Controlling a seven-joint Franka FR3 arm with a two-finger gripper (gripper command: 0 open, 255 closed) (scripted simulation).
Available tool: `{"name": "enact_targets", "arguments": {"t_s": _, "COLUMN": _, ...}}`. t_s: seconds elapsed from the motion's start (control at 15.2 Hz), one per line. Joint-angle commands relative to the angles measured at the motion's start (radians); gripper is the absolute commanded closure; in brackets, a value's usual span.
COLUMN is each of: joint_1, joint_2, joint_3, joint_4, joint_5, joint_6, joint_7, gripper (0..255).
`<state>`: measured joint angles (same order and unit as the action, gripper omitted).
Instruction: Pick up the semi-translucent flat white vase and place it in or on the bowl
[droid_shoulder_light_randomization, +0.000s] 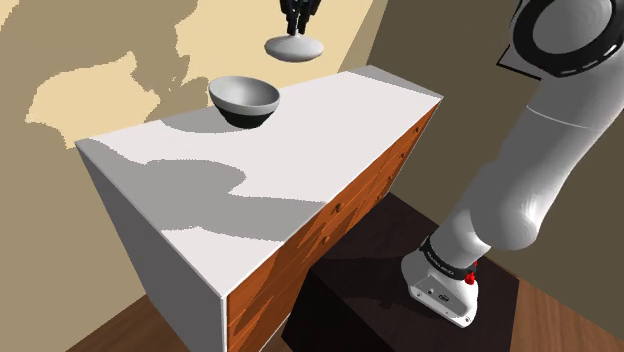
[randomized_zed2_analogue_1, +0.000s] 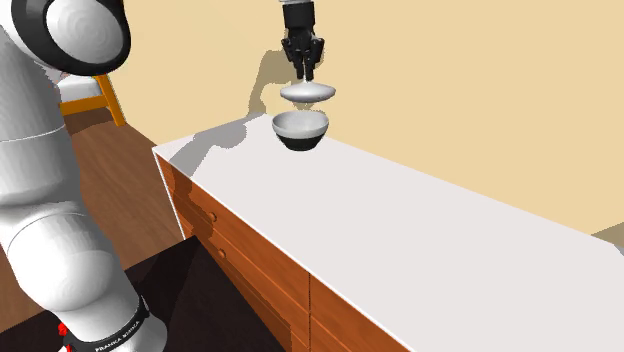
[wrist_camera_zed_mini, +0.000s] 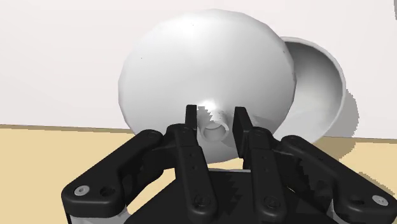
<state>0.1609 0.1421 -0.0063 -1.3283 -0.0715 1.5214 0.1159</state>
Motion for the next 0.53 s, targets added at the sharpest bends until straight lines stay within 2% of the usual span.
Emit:
{"name": "enact_targets", "arguments": {"t_s": 0.0, "joint_1": 0.022, "joint_2": 0.068, "joint_3": 0.015, "joint_4": 0.103, "joint_5": -0.004, "joint_6": -0.037, "joint_7": 0.035, "gripper": 255}}
{"name": "enact_targets", "arguments": {"t_s": 0.26, "joint_1": 0.074, "joint_2": 0.245, "joint_3": 0.038, "joint_4": 0.378, "joint_5": -0.019, "joint_6": -0.140, "joint_7": 0.097, "gripper": 255}}
{"name": "enact_targets", "arguments": {"t_s": 0.33, "joint_1": 0.089, "joint_2": 0.308, "joint_3": 0.041, "joint_4": 0.481, "joint_5": -0.024, "joint_6": -0.181, "joint_7": 0.109, "gripper": 255}}
{"name": "enact_targets", "arguments": {"t_s": 0.46, "joint_1": 0.121, "joint_2": 0.495, "joint_3": 0.039, "joint_4": 0.806, "joint_5": -0.034, "joint_6": -0.320, "joint_7": 0.120, "gripper": 255}}
